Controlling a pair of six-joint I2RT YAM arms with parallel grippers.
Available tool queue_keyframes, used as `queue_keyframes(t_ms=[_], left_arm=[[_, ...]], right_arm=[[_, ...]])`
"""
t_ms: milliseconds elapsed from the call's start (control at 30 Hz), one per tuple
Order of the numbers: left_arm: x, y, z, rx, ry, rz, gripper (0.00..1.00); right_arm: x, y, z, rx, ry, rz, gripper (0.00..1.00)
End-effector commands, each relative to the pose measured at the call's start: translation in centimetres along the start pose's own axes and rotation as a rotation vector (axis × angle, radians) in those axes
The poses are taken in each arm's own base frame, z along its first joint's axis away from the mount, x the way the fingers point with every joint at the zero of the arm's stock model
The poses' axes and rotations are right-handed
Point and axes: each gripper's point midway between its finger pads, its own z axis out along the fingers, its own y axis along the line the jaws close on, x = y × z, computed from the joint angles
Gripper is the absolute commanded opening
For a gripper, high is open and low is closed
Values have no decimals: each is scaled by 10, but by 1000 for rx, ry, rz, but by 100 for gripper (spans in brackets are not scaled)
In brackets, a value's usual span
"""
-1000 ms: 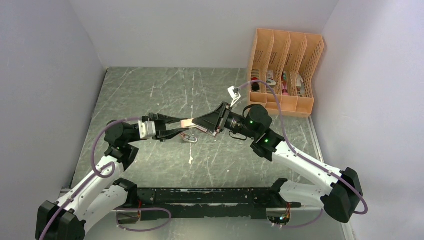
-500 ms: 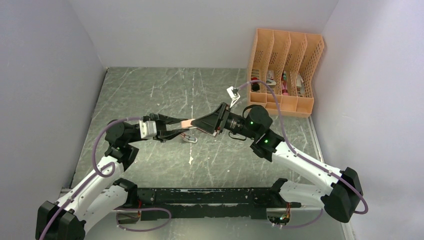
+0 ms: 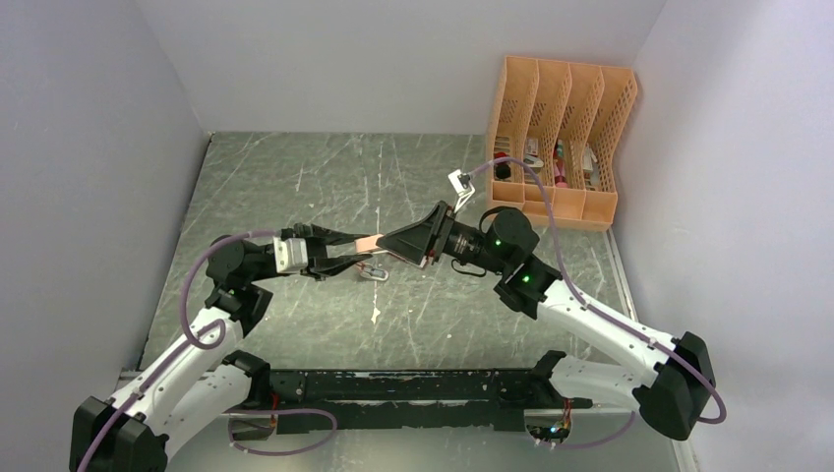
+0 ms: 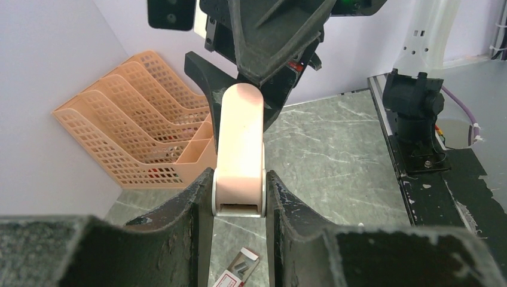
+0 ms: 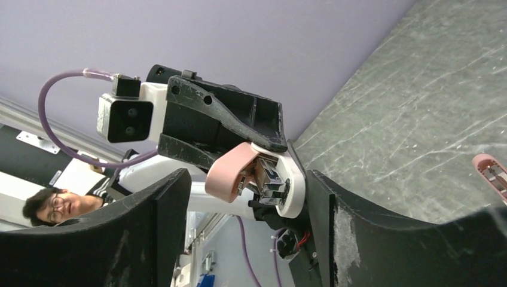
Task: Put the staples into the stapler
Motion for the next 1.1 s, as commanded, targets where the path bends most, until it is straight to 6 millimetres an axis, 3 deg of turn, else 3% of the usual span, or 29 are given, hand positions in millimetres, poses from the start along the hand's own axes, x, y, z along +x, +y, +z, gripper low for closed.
queue_keyframes(t_ms=[0, 367, 400, 433, 467, 633, 667, 733, 767, 800, 900, 1067], left_arm=[[-11, -1, 2, 20, -23, 56, 7], [-11, 2, 5, 34, -19, 56, 7], [-12, 2, 5, 36, -21, 57, 7], [-11, 2, 5, 36, -21, 57, 7], [-11, 2, 5, 35, -21, 57, 7], [-9, 1, 4, 32, -18, 51, 7], [-9, 1, 4, 32, -18, 51, 7], [-8, 0, 4, 31, -14, 49, 7], [-9, 0, 4, 30, -15, 51, 7], [-8, 0, 3, 29, -13, 50, 7], [-8, 0, 3, 27, -15, 50, 7], [-7, 2, 6, 39, -21, 49, 7]], right_arm=[[-4, 10, -3, -30, -11, -26, 76], [1, 7, 5, -39, 25, -13, 83], [1, 5, 5, -31, 29, -9, 66], [2, 5, 6, -27, 35, -10, 11], [3, 3, 5, -15, 41, -12, 0], [0, 5, 4, -26, 20, -22, 0], [0, 5, 4, -24, 21, -27, 1], [-1, 7, 3, -34, 17, -35, 49], [-3, 7, 3, -30, 4, -42, 68], [-6, 8, 1, -28, -8, -48, 75], [-8, 7, 1, -16, -15, -62, 82], [-8, 5, 6, -24, -20, -43, 86]])
